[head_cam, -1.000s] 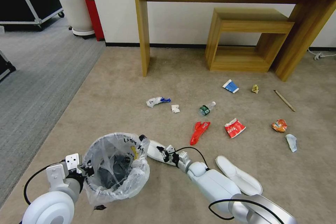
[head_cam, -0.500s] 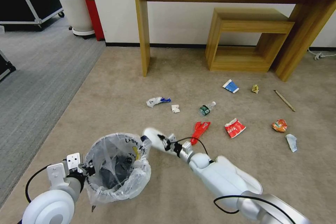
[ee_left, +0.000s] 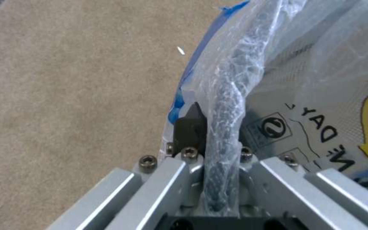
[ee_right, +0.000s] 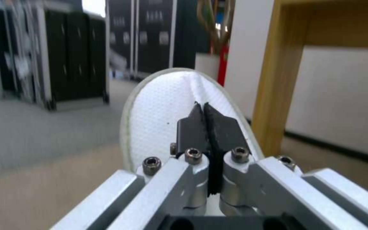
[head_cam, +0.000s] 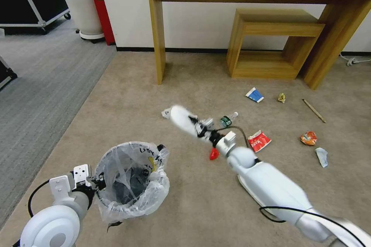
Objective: Pick up the trash bin and place the garbage on the floor into it.
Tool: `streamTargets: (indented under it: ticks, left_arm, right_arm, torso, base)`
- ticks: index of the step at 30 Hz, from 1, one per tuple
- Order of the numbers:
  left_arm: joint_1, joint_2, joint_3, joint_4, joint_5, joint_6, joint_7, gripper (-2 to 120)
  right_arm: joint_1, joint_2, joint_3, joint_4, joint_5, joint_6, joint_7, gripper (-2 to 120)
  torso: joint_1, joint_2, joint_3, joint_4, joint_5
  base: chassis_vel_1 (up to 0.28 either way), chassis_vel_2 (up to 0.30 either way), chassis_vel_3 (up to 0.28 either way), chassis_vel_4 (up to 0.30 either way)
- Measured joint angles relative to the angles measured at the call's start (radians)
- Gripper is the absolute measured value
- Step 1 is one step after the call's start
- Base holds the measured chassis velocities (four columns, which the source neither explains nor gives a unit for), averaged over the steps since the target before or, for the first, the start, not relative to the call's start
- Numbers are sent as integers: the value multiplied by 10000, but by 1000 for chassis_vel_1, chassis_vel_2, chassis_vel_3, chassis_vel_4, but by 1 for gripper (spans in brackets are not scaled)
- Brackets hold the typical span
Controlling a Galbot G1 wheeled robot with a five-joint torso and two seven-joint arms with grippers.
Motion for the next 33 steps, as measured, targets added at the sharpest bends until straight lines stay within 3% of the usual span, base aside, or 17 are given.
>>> streamTargets:
  ticks: [5, 9, 17, 23, 33]
  left_arm:
    - [-90, 18, -6, 50, -211, 73, 129, 0]
    - [-277, 20, 128, 268, -388, 109, 253, 0]
    - [-478, -42, 308, 550, -446, 75, 217, 0]
    - [-475, -82, 234, 527, -564, 38, 57, 0]
    - [-354, -230, -41, 65, -721, 29, -72, 0]
  right_arm:
    - [243, -167, -224, 869, 1091, -87, 18, 0]
    - [504, -176, -1029, 2132, 2628, -121, -224, 0]
    - [690, 275, -2694, 3845, 3332, -469, -15, 0]
    - [667, 746, -3497, 3883, 3154, -494, 53, 0]
    - [-15, 1811, -4425, 2338, 2272, -340, 101, 0]
  torso:
    - [0, 0, 0, -2, 0]
    - [0, 0, 0, 0, -1]
    - [0, 0, 0, 1, -2]
    - [0, 0, -1, 0, -2]
    - [0, 0, -1, -1, -1]
  base:
    - [0, 0, 0, 0]
    - [0, 0, 0, 0]
    - [0, 0, 0, 0]
    - [0, 0, 0, 0]
    - [0, 0, 0, 0]
